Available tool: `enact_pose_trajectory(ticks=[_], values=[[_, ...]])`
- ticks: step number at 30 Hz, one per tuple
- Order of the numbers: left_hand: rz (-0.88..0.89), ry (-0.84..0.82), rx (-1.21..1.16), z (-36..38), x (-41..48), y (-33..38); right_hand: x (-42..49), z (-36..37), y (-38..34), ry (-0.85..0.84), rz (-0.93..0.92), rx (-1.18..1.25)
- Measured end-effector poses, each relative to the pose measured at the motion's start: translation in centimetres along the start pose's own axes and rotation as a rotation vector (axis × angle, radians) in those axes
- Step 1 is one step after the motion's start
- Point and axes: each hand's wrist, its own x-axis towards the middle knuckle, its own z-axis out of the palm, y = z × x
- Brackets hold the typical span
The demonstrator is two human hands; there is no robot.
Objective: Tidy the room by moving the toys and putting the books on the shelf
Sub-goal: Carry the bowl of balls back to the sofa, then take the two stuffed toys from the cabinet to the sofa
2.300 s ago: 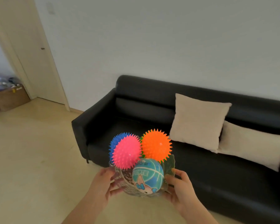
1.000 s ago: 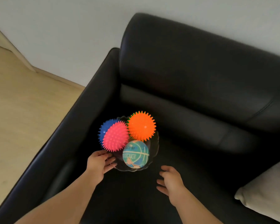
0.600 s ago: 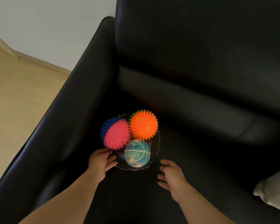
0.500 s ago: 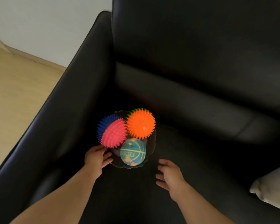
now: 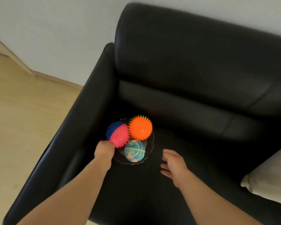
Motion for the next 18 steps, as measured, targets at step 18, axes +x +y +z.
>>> enact_pose_trajectory(ticks=[18], values=[[0.359,-0.648,-0.008,-8.0,-33.0,-3.1,-28.7,-10.8,13.6,0.149,-0.288,0.720]])
